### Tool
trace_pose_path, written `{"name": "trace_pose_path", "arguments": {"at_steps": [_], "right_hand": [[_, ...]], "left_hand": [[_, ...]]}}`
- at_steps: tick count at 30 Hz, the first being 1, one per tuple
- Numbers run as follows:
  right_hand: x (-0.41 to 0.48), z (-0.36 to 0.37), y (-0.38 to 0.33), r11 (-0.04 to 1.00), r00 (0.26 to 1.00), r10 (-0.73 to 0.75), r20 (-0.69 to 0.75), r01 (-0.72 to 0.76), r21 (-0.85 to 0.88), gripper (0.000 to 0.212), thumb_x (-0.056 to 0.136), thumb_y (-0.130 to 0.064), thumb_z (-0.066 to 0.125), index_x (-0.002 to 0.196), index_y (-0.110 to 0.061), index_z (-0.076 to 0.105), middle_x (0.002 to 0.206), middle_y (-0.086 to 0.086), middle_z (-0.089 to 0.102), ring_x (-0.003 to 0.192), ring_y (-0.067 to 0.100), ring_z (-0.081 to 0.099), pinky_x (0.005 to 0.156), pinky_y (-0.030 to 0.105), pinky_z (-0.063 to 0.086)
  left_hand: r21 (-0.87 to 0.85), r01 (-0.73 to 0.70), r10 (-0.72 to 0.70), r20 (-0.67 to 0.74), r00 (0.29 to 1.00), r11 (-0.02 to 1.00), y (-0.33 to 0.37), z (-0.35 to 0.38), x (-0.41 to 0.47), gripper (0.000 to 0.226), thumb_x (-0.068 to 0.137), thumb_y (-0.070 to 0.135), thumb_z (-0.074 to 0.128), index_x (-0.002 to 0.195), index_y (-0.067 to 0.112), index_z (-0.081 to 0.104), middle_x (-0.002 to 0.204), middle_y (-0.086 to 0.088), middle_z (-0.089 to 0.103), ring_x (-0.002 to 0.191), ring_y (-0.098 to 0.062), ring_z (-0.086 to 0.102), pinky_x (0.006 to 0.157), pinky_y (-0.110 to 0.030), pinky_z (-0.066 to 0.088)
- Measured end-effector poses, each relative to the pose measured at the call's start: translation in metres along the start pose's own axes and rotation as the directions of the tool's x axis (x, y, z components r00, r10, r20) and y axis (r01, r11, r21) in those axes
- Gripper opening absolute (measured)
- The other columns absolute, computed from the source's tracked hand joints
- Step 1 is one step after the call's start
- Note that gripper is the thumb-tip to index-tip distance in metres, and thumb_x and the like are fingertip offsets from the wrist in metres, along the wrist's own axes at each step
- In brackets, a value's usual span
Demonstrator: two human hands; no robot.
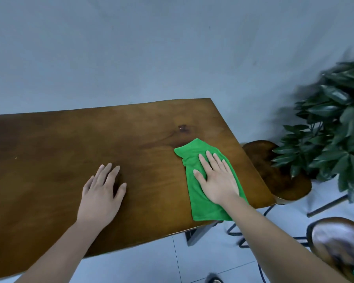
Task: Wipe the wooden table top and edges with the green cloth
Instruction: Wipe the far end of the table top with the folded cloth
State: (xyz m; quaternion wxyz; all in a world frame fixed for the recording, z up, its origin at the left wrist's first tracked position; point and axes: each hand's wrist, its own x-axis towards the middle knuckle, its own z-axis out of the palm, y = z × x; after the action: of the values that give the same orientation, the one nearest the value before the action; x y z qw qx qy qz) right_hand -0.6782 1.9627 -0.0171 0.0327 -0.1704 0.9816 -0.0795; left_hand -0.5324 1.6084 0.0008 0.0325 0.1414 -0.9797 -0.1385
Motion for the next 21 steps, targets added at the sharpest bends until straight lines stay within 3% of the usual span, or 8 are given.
{"name": "trace_pose_path", "arguments": {"at_steps": [6,15,21], "right_hand": [[0.093,-0.012,0.048,1.0,1.0,0.014,0.011,-0.015,0.008,0.086,0.103,-0.081,-0.004,0.177,-0.037,-0.001,0.185,-0.005,-0.008,0.171,0.018,-0.009,0.138,0.043,-0.005],[0.258,-0.032,0.095,0.994,0.994,-0.105,0.036,0.104,0.034,0.085,0.105,-0.076,0.002,0.178,-0.032,0.003,0.186,0.001,-0.004,0.172,0.023,-0.004,0.138,0.046,-0.003],[0.335,-0.038,0.111,0.986,0.989,-0.136,0.06,0.129,0.11,0.08,0.11,-0.073,0.011,0.178,-0.032,0.006,0.186,0.0,-0.004,0.172,0.023,-0.006,0.138,0.047,0.001]], "left_hand": [[-0.026,-0.053,0.053,0.006,0.999,0.998,0.085,0.021,0.051,0.067,0.112,0.061,0.04,0.173,0.033,0.034,0.181,0.008,0.027,0.17,-0.013,0.013,0.131,-0.037,0.012],[0.037,0.0,-0.001,0.009,1.0,0.999,0.194,0.067,0.149,0.066,0.112,0.059,0.041,0.173,0.033,0.034,0.182,0.005,0.024,0.171,-0.016,0.01,0.136,-0.047,0.016],[0.071,0.04,-0.041,0.006,0.999,0.997,0.221,0.087,0.184,0.069,0.111,0.067,0.024,0.173,0.038,0.029,0.183,0.009,0.02,0.171,-0.012,0.006,0.137,-0.047,0.011]]}}
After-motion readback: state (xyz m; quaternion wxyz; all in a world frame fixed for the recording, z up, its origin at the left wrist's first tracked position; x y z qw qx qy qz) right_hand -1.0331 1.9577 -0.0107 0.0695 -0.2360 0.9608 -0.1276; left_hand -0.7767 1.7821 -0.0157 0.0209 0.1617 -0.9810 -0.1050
